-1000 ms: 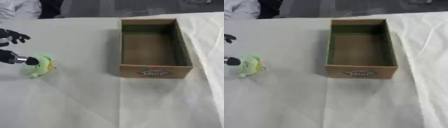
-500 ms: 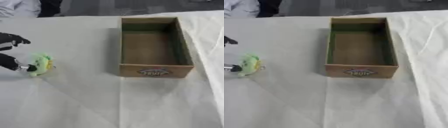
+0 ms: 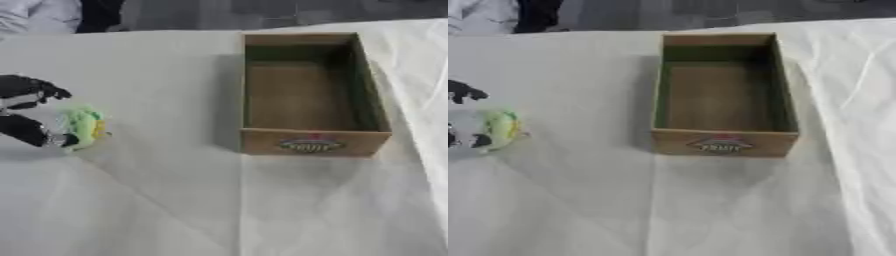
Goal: Pick up objects on the table and place them in the box.
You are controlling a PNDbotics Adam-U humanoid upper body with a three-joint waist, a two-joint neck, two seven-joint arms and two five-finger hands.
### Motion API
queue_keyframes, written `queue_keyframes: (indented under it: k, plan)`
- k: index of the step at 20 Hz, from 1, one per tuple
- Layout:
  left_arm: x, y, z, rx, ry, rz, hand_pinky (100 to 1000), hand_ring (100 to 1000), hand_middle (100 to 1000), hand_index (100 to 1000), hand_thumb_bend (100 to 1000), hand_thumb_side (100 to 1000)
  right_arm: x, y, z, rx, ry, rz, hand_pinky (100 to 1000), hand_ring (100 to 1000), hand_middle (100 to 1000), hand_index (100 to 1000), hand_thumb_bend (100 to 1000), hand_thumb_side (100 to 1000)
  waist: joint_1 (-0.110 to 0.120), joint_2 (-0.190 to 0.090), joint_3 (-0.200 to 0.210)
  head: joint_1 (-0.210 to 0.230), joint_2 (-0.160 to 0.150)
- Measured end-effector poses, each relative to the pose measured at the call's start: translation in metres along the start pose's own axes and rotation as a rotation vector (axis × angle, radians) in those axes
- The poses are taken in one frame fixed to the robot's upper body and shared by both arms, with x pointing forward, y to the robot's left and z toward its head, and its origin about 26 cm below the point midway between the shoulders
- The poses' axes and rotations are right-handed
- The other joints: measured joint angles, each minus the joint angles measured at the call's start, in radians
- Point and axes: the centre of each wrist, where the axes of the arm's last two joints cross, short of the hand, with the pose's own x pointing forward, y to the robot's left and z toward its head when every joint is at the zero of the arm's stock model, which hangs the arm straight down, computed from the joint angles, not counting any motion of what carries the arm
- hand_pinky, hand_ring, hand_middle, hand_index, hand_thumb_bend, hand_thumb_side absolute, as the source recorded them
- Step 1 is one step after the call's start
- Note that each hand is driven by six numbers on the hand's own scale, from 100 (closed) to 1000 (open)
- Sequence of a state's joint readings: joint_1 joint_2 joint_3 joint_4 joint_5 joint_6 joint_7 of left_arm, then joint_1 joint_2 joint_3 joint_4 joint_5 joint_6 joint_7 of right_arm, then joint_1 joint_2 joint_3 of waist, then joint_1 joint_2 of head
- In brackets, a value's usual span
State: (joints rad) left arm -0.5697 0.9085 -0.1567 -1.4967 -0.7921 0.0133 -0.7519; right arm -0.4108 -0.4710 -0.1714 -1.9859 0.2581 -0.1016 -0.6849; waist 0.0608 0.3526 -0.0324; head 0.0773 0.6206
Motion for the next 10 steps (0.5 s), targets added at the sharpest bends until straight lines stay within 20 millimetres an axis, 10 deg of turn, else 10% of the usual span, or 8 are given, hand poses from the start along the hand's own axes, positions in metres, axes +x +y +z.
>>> queue_keyframes:
  k: [10]
  plan:
    - [0.001, -0.003, -0.013, -0.062, 0.004, -0.018, 720, 870, 913, 1000, 654, 738, 0.000, 0.000, -0.001, -0.005, 0.006, -0.002, 795, 830, 668, 739, 100, 1000, 0.000, 0.004, -0.004, 0.018, -0.014]
